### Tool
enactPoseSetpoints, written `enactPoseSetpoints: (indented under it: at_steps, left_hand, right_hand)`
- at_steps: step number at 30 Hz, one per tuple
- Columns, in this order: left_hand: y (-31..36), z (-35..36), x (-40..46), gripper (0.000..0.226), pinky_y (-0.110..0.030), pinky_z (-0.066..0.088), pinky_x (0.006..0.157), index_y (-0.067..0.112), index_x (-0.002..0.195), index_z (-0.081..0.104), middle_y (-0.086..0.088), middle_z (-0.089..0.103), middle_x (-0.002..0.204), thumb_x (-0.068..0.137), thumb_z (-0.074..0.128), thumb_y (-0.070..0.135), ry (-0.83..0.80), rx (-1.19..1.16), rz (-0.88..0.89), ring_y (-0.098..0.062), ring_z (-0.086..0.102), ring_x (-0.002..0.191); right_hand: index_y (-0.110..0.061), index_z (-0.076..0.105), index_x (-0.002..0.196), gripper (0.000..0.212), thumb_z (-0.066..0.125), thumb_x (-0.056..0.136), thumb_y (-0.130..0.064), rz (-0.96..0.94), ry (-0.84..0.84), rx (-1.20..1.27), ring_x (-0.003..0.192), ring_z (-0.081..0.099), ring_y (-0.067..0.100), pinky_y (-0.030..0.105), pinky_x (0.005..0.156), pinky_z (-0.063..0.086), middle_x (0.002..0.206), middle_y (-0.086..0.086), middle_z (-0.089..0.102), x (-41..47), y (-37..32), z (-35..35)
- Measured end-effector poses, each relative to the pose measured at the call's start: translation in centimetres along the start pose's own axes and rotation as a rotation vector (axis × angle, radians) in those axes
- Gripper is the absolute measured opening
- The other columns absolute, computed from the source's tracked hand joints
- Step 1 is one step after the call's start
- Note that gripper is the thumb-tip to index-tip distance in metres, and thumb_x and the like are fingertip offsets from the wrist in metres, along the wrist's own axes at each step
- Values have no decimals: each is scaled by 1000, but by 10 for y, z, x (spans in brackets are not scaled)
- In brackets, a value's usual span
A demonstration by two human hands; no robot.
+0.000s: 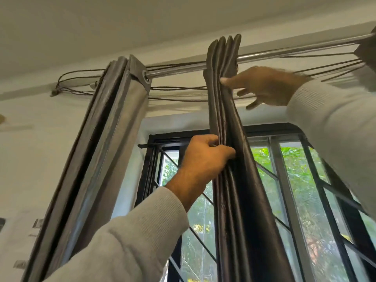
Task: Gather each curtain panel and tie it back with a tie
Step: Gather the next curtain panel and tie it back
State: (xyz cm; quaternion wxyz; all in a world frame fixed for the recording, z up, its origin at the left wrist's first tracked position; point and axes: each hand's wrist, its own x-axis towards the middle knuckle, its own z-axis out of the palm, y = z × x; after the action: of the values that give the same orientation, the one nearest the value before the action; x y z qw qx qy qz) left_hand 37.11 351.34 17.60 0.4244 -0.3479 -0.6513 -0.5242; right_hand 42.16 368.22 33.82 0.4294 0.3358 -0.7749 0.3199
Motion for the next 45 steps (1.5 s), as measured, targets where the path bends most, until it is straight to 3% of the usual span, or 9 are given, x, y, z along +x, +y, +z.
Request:
enactPoseSetpoints:
  at_steps: [6,10,13,16,21,26,32,39,45]
  left_hand:
    - [-6,32,-11,16,-41,61,69,13,89,75,-9,74,77,95,61,8,-169,-53,21,-20,72,71]
    - [-13,36,-27,25,-29,58,59,21,85,71,4,74,73,103,58,9,-168,-65,24,-13,72,66]
    - [-24,25,-49,12,-38,64,68,17,90,76,-1,81,83,93,73,28,-23,12,-20,-19,78,74]
    - [-37,18,-82,46,-44,67,76,24,91,80,5,80,84,62,76,60,45,313,-60,-18,79,79]
    - [-44,17,-124,41,-42,65,67,19,83,78,1,74,73,62,69,52,37,492,-63,-20,74,69]
    - [-53,16,-140,28,-43,62,61,16,83,74,1,69,67,75,64,41,98,496,56,-21,68,62]
    - [-53,15,-151,22,-40,62,64,16,99,71,5,67,70,88,63,33,72,465,164,-18,64,61]
    - [-66,8,-182,16,-45,68,75,19,94,84,6,82,84,81,78,25,-22,205,-77,-16,80,76]
    - [-104,23,-245,28,-45,66,65,16,87,79,3,79,77,74,71,39,-148,288,-265,-19,78,69]
  right_hand:
    - [-15,59,136,64,55,99,-67,-56,-55,142,105,61,27,50,90,56,125,13,64,-21,2,45]
    - [-19,71,104,56,54,96,-72,23,-31,227,89,68,21,42,76,58,98,1,70,-44,13,39]
    - [-20,74,99,47,62,96,-65,32,-67,182,85,73,22,41,74,62,98,3,76,-81,25,43]
    - [-13,76,108,33,75,94,-43,43,-66,160,84,78,20,38,69,65,99,5,81,-119,37,64]
    - [-11,76,97,12,82,89,-17,156,121,199,44,64,5,18,39,46,61,-5,71,-156,63,100]
    - [-10,76,106,22,81,92,-27,120,115,121,60,76,10,25,50,60,83,5,78,-164,63,101]
    - [-22,64,83,33,55,109,-42,-65,130,-19,51,65,0,12,45,47,71,-2,67,-176,56,111]
    - [-8,78,101,15,72,100,-22,-218,56,-104,78,73,18,30,71,59,88,8,77,-222,90,121]
    - [-35,75,82,33,84,85,-3,-122,-26,91,68,66,-8,8,70,49,72,-24,74,-291,109,154]
